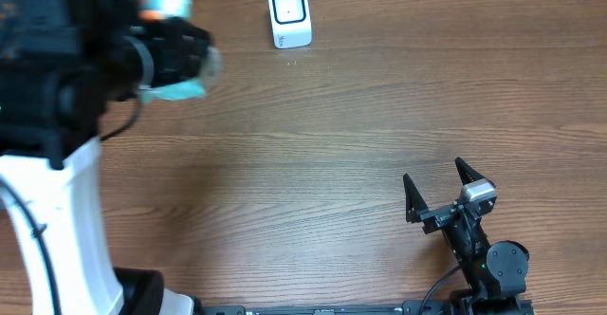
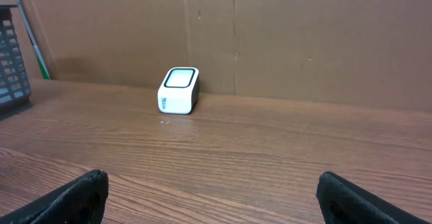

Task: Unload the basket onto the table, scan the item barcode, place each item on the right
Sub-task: 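Lift the grasped packets out and carry them toward the scanner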

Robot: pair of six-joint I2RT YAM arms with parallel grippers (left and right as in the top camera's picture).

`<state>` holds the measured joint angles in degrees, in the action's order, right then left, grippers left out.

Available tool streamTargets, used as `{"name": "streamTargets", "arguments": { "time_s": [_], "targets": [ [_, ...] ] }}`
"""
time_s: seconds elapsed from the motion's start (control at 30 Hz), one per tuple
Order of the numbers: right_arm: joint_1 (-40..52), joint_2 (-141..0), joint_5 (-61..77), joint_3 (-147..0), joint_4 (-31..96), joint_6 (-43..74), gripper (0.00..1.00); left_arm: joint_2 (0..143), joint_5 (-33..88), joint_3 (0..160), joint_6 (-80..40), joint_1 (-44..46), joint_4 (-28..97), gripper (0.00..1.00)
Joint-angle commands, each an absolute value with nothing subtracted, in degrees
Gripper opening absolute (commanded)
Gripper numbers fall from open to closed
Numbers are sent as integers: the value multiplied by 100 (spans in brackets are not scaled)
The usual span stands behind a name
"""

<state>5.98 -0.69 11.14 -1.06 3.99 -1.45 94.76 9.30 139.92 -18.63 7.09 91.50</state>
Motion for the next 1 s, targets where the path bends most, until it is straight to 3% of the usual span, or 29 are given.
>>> {"name": "streamTargets", "arguments": {
  "time_s": [0.0, 0.37, 0.7, 0.97],
  "targets": [
    [561, -23, 1055, -45, 370, -106, 100, 9706, 174, 13955, -2432, 1636, 9168, 23],
    [561, -23, 1055, -45, 370, -106, 100, 11059, 351, 13917, -3070, 3334, 9139, 7],
    [561, -23, 1055, -45, 370, -106, 100, 12691, -47, 13915, -3927, 4145, 8823, 9],
    [561, -23, 1052, -45, 370, -106, 100, 13627, -209, 13915, -4263, 4471, 7872, 13]
  ]
}}
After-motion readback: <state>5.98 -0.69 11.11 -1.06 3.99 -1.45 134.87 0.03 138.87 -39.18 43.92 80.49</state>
